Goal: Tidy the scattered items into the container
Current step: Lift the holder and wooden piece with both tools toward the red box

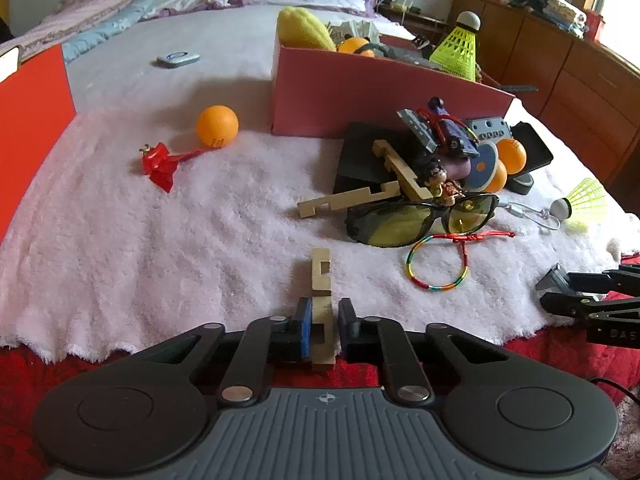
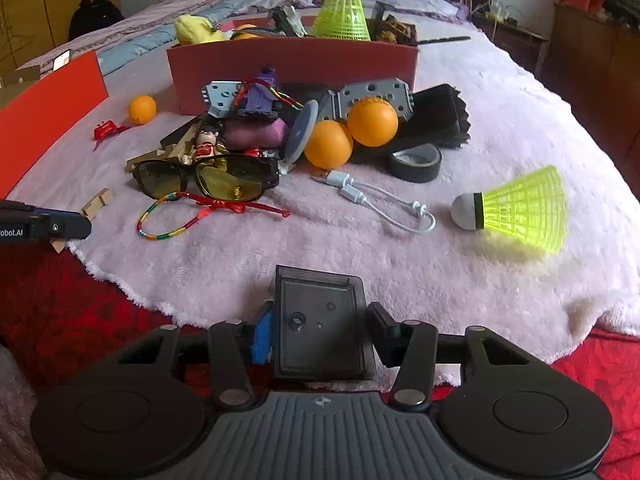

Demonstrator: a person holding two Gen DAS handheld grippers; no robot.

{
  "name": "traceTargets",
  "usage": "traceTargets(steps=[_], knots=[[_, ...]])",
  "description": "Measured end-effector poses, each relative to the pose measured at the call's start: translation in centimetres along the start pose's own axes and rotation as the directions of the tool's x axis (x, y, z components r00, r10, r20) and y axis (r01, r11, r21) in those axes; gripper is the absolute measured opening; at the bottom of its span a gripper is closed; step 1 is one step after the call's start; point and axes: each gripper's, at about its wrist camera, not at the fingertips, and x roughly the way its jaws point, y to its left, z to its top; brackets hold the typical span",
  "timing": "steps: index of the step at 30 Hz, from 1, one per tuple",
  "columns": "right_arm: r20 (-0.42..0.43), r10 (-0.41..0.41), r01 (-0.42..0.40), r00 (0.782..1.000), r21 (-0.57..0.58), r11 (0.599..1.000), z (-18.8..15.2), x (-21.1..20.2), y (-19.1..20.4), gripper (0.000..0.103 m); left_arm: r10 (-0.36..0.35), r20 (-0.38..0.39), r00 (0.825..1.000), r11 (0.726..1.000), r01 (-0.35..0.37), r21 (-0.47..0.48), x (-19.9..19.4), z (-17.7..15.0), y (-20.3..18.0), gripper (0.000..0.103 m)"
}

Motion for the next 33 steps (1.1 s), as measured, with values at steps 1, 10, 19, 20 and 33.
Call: traceTargets(steps=[1,10,19,20,33], knots=[[0.002,-0.003,0.003,1.000,-0.004,1.000,-0.1,0.0,0.1,0.051,0.000,0.001,1.000,1.000,0.000,0.003,-0.1,0.0,-0.1,0.015],[0.015,-0.001,0.001,1.000,-0.003,1.000,0.4,-0.5,0.4,0.051,-0.009,0.024,1.000,1.000,0.008,0.029,-1.0,0.6,-1.0,0.013],[0.007,0.005,-0.005,1.000,0.001,1.000,0.6,-0.6,0.6,0.051,0.013,-0.035,0.999,1.000,-0.012,0.028,0.8,-0.2,-0.9,0.020],[0.007,0.006,-0.006,1.000,0.001,1.000,0.6,-0.6,0.7,0.051,0.013,-0.031,0.999,0.999,-0.012,0.031,0.8,-0.2,-0.9,0.019],[0.092,0.032,-0.031,0.995,-0.018,0.999,2.6,-2.4,1.2,0.051,-0.047,0.078,0.996,0.998,0.043,0.049,-2.2,2.6,-2.4,0.012]])
